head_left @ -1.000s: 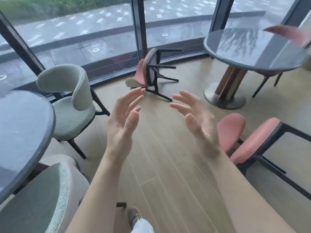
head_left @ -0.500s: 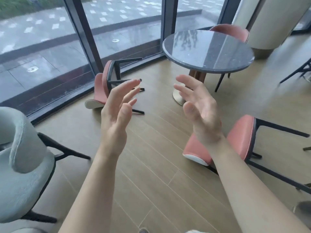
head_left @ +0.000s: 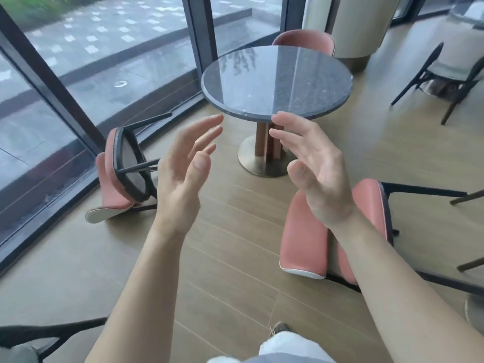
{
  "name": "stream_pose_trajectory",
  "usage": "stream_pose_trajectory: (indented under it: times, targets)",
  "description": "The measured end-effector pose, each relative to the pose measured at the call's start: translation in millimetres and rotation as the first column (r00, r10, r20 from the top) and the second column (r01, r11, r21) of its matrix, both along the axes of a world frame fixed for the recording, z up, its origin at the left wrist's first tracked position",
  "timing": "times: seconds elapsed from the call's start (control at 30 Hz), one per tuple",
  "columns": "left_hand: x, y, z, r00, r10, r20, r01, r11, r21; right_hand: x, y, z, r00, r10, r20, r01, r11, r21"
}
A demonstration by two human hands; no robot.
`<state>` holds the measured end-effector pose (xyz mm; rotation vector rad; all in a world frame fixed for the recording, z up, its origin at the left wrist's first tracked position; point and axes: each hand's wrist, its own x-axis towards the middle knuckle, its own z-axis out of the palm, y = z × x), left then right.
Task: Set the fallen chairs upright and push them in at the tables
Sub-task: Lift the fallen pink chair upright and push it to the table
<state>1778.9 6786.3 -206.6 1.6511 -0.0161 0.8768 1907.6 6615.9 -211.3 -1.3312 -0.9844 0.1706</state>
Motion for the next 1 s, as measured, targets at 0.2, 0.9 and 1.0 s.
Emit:
stream_pose_trajectory:
  times: [0.2, 0.9, 1.0]
  targets:
    - [78.4, 56.6, 9.0, 0.999, -0.044, 0.003, 0.044, 0.999, 0.008, 67.2, 43.1, -1.2, 0.995, -0.099, -0.012, 0.099, 0.995, 0.005]
    - [373.3, 152.8, -3.4, 0.524, -0.847, -0.090, 0.850, 0.526, 0.006, 137.6, 135.5, -39.6, 0.433, -0.890, -0.139, 0.901, 0.428, 0.068]
    - [395.1, 144.7, -19.7, 0.484, -0.871, -0.086, 0.872, 0.488, -0.040, 149.7, 131.3, -52.4, 0.360, -0.920, -0.152, 0.933, 0.353, 0.073]
